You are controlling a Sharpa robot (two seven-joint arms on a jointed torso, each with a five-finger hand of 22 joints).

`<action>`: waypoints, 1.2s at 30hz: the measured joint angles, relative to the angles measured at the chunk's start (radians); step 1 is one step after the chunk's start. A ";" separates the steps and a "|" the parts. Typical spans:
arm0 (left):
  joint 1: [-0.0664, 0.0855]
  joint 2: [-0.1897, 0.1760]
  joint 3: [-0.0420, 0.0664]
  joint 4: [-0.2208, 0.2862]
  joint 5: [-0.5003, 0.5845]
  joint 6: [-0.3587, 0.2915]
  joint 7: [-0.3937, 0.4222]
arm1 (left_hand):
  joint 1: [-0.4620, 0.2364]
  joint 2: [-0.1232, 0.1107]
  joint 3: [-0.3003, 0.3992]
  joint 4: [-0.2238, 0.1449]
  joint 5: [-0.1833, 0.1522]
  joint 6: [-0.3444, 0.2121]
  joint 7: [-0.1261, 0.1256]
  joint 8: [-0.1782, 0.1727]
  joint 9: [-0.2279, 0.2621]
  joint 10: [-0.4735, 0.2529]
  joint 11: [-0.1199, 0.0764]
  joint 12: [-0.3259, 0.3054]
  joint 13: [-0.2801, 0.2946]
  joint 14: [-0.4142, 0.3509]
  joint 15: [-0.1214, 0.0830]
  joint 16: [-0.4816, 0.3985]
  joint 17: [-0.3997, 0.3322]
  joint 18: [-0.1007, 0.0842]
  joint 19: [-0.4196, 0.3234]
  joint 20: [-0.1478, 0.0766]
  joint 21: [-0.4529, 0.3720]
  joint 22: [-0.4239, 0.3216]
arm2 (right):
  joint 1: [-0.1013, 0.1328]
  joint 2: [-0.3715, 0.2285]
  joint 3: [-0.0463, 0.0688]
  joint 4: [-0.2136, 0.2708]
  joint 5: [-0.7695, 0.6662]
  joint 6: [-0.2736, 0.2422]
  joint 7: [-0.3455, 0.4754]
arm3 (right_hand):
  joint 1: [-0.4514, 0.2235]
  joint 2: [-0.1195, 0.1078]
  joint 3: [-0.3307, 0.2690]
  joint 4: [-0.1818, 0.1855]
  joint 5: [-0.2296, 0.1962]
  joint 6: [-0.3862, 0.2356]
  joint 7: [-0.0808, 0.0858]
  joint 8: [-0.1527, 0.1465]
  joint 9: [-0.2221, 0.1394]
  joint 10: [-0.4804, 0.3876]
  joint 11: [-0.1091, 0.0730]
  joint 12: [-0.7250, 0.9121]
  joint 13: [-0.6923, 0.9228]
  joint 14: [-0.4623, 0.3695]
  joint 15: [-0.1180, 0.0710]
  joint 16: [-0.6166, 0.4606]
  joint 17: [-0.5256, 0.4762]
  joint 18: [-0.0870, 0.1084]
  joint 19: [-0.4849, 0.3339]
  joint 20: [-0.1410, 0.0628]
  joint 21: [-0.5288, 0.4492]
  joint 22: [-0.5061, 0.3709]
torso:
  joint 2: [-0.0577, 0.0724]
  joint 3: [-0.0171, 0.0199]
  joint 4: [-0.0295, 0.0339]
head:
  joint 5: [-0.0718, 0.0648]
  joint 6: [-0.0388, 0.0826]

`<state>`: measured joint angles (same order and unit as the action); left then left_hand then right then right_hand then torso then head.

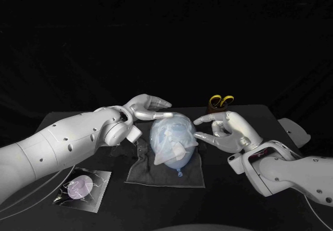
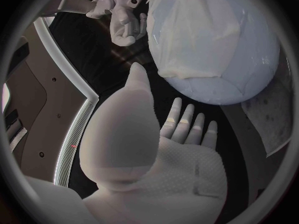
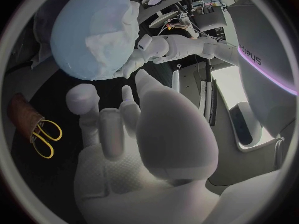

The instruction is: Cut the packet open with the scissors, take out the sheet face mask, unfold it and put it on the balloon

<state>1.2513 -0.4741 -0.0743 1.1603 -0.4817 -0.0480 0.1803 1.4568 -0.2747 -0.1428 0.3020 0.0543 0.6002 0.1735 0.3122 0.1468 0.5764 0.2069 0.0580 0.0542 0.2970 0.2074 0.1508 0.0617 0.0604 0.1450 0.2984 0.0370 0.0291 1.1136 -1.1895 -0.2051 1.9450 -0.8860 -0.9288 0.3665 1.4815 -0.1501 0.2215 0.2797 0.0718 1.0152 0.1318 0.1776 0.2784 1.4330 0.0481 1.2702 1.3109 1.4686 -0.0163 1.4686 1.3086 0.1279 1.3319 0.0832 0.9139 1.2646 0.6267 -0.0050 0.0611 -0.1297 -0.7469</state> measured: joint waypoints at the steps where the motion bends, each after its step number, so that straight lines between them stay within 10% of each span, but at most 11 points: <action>1: 0.000 -0.007 0.000 0.007 0.007 -0.001 0.005 | 0.000 0.000 0.000 0.000 0.000 0.000 0.000 0.000 0.001 0.002 -0.002 0.000 0.000 0.000 0.000 0.000 0.000 0.000 0.000 0.000 0.000 0.000 | 0.001 -0.003 0.000 -0.003 0.014 0.003 -0.003 | 0.000 0.000 0.000 0.000 0.000 0.001 -0.001 0.000 0.000 0.008 -0.001 0.017 0.000 0.000 0.000 0.011 0.002 -0.005 0.009 -0.002 0.022 0.010 | 0.000 0.0000 0.0000 | 0.000 -0.001; 13: 0.000 -0.115 -0.001 0.107 0.070 -0.034 0.049 | 0.012 0.012 0.000 0.000 0.000 0.019 0.003 0.009 0.005 0.023 -0.001 0.000 0.000 0.024 0.009 0.001 0.004 0.000 0.024 -0.001 0.005 0.003 | 0.008 -0.053 -0.001 -0.022 0.058 0.047 -0.104 | -0.008 0.008 0.000 0.000 0.008 0.017 -0.010 0.009 -0.004 0.036 -0.007 0.190 -0.006 -0.004 -0.004 0.089 0.002 -0.037 0.094 -0.006 0.233 0.044 | 0.000 -0.0002 -0.0012 | -0.008 -0.010; 19: -0.001 -0.253 -0.004 0.217 0.128 -0.098 0.081 | 0.064 0.087 0.097 -0.005 0.000 0.108 0.013 0.045 0.025 0.266 0.015 0.056 0.020 0.393 -0.007 0.183 0.088 0.002 0.469 -0.010 0.186 0.094 | 0.008 -0.085 -0.010 -0.010 0.056 0.106 -0.174 | -0.008 0.008 -0.013 -0.006 0.008 0.017 -0.010 0.012 -0.005 0.036 -0.007 0.226 -0.003 -0.004 -0.004 0.099 0.002 -0.038 0.107 -0.005 0.281 0.044 | -0.001 0.0007 -0.0027 | -0.017 -0.021; 21: -0.001 -0.295 -0.007 0.249 0.144 -0.122 0.090 | 0.077 0.115 0.118 -0.007 -0.002 0.131 0.017 0.051 0.030 0.313 0.003 0.071 0.022 0.480 -0.031 0.239 0.117 0.044 0.572 -0.017 0.241 0.117 | 0.005 -0.093 -0.014 -0.005 0.055 0.122 -0.191 | -0.012 0.004 -0.013 -0.006 0.008 0.017 -0.010 0.012 -0.006 0.036 -0.007 0.228 -0.003 -0.004 -0.004 0.099 0.001 -0.045 0.108 -0.006 0.285 0.044 | -0.002 0.0011 -0.0025 | -0.022 -0.025; 24: -0.001 -0.364 -0.021 0.309 0.167 -0.160 0.102 | 0.095 0.147 0.127 -0.011 -0.002 0.173 0.022 0.067 0.036 0.410 -0.035 0.111 0.033 0.627 -0.078 0.368 0.185 0.110 0.721 -0.038 0.339 0.159 | -0.003 -0.102 -0.021 0.003 0.053 0.141 -0.215 | -0.012 0.004 -0.018 -0.005 0.008 0.017 -0.010 0.012 -0.007 0.036 -0.007 0.231 -0.003 -0.004 -0.004 0.099 0.000 -0.052 0.108 -0.006 0.288 0.044 | -0.003 0.0011 -0.0020 | -0.027 -0.031; 31: -0.014 -0.483 -0.090 0.436 0.202 -0.220 0.111 | 0.082 0.167 0.084 -0.013 -0.002 0.233 0.014 0.079 0.039 0.552 -0.085 0.183 0.065 0.801 -0.147 0.618 0.339 0.119 0.873 -0.127 0.503 0.242 | -0.037 -0.110 -0.028 0.023 0.042 0.154 -0.265 | -0.016 0.000 -0.024 -0.006 0.001 0.017 -0.010 0.012 -0.008 0.036 -0.007 0.243 -0.003 -0.004 -0.003 0.099 -0.001 -0.052 0.108 -0.006 0.288 0.043 | -0.003 0.0005 -0.0013 | -0.038 -0.044; 36: -0.048 -0.524 -0.120 0.499 0.215 -0.255 0.105 | 0.075 0.174 0.036 -0.012 -0.002 0.250 0.005 0.082 0.039 0.574 -0.102 0.220 0.093 0.862 -0.168 0.776 0.449 0.118 0.919 -0.164 0.624 0.314 | -0.055 -0.104 -0.030 0.035 0.034 0.144 -0.289 | -0.026 -0.010 -0.043 -0.005 -0.009 0.015 -0.008 0.012 -0.011 0.036 -0.007 0.243 -0.003 -0.004 -0.003 0.098 -0.001 -0.052 0.108 -0.006 0.288 0.043 | -0.003 0.0003 -0.0010 | -0.045 -0.052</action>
<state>1.2030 -0.9985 -0.1946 1.6594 -0.2665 -0.3027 0.2850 1.5314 -0.1002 -0.1069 0.2897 0.0525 0.8505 0.1782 0.3946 0.1857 1.1500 0.1052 0.2779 0.1471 1.1592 0.0393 0.9263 0.5109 0.1784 1.0639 0.1344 0.6607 0.3427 1.0588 -1.2936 -0.2350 1.9801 -0.8517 -0.7849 0.0777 1.4551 -0.1604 0.1789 0.2749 0.0626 1.0303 0.1235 0.1893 0.2675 1.4686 0.0412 1.5131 1.3077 1.4647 -0.0197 1.5668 1.3073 0.0759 1.4398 0.0771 1.2022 1.3074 0.6240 -0.0047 0.0601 -0.1747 -0.7992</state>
